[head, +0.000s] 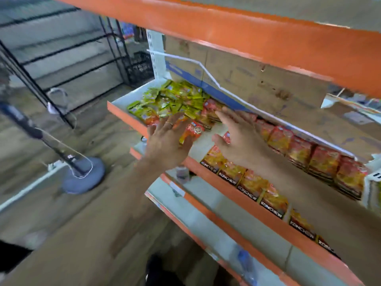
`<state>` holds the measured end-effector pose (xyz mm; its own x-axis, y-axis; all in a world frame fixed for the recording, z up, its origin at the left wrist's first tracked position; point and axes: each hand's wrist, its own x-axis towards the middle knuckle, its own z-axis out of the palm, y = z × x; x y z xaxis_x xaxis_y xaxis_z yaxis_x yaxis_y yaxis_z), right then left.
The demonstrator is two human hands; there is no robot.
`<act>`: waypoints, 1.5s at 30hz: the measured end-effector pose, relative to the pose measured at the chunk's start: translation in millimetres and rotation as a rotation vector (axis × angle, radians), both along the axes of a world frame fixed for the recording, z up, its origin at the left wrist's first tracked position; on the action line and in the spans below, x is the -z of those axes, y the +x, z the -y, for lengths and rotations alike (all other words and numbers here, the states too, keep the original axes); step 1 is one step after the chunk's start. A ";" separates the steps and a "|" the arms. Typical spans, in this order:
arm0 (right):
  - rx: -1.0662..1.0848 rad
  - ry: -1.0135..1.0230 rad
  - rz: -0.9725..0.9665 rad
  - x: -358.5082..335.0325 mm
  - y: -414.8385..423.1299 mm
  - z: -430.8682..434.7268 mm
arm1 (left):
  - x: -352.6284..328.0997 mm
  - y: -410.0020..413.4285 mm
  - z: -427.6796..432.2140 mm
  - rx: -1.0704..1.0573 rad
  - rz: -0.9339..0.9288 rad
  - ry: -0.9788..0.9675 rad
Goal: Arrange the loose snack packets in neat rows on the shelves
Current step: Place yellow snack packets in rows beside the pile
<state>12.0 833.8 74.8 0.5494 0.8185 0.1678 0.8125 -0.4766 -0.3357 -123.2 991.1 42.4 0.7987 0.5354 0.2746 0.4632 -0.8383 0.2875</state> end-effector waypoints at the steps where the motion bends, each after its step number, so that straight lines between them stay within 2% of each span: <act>1: -0.011 -0.002 -0.004 0.0 -4.6 -11.3 | -1.1 -7.9 -10.3 -0.011 0.011 0.001; 9: 0.014 -0.032 -0.065 -1.4 -30.7 -88.2 | -5.6 -39.4 -91.8 -0.021 -0.006 0.011; 25: 0.077 -0.079 0.008 9.3 -44.4 -206.2 | 1.3 -62.1 -214.5 0.051 -0.057 -0.022; 31: 0.065 -0.112 0.019 16.3 -27.9 -222.8 | 19.8 -38.7 -230.8 0.058 -0.104 -0.012; 37: 0.052 -0.165 0.012 35.0 17.7 -244.2 | 39.3 5.3 -249.1 0.014 -0.165 -0.083; 45: 0.052 -0.235 0.084 71.9 80.2 -289.7 | 68.7 68.7 -280.9 0.006 -0.165 -0.028</act>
<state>92.1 1123.6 3.0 0.5839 0.8115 0.0231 0.8053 -0.5754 -0.1433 -54.5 1272.0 -26.3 0.8350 0.5359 0.1244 0.5009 -0.8341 0.2311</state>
